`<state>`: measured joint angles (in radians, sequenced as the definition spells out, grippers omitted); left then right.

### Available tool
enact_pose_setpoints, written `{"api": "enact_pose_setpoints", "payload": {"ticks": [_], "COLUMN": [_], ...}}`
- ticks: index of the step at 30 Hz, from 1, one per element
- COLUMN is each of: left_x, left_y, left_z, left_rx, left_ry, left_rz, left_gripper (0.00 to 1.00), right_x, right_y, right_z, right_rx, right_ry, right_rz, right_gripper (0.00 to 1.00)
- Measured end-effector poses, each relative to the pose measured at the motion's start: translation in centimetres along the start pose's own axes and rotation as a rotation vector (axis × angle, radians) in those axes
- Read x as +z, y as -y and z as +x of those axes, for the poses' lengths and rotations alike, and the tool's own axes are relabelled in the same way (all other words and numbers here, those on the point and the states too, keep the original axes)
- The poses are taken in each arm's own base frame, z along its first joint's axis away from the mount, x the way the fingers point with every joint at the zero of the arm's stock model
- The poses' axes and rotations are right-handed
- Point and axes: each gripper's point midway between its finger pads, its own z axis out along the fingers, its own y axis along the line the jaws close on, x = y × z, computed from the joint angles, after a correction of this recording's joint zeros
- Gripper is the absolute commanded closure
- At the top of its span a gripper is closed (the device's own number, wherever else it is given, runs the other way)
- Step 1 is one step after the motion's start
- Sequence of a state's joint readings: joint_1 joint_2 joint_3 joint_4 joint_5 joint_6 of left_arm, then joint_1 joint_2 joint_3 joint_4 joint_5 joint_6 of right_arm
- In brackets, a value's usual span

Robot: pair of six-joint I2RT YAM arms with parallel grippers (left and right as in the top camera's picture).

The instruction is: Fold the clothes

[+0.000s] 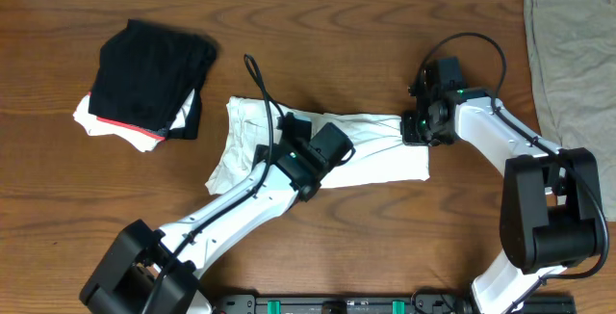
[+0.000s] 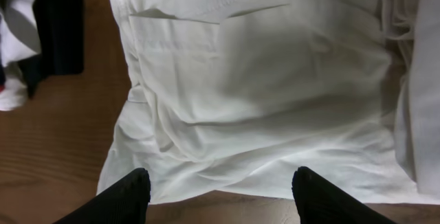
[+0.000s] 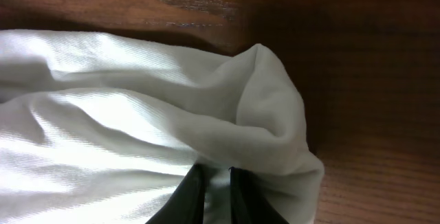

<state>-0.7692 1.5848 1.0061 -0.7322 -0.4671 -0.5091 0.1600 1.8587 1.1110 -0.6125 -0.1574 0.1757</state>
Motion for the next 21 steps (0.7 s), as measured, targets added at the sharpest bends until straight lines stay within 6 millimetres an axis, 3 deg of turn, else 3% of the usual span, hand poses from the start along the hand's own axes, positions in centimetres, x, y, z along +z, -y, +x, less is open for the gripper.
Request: {"api": "enact_pose_setpoints", "payload": {"ticks": [3,8,12,14,17,21], "left_x": [0.0,-1.6,-2.6,-2.5,-1.9,-1.3], "left_y": [-0.3,-3.0,-6.3,-8.1,-9.6,-10.5], "left_z": [-0.1,-1.8,-2.8,-2.7,-2.0,-1.5], "left_rx": [-0.044,-0.229,-0.386,-0.455,-0.507,-0.516], "left_ry": [-0.025,-0.022,-0.019,-0.04,-0.084,-0.119], "left_rz": [0.041,0.16,0.234,0.244,0.245,0.244], "left_gripper": [0.31,0.07,0.04,0.03,0.0,0.02], "right_x": [-0.2,-2.3,-7.4,-10.5,-13.9,-14.8], "right_y": [0.1,0.8,0.0,-0.2,1.4,5.3], "right_z": [0.3,2.0,0.1,-0.9,-1.3,0.2], "right_rx": [-0.006,-0.031,-0.055,-0.056,-0.007,0.112], "right_ry": [-0.019,-0.115,0.003,0.09,0.162,0.121], "right_rz": [0.007,0.065,0.063,0.053,0.054,0.077], "right_gripper": [0.73,0.56,0.3,0.22,0.21,0.28]}}
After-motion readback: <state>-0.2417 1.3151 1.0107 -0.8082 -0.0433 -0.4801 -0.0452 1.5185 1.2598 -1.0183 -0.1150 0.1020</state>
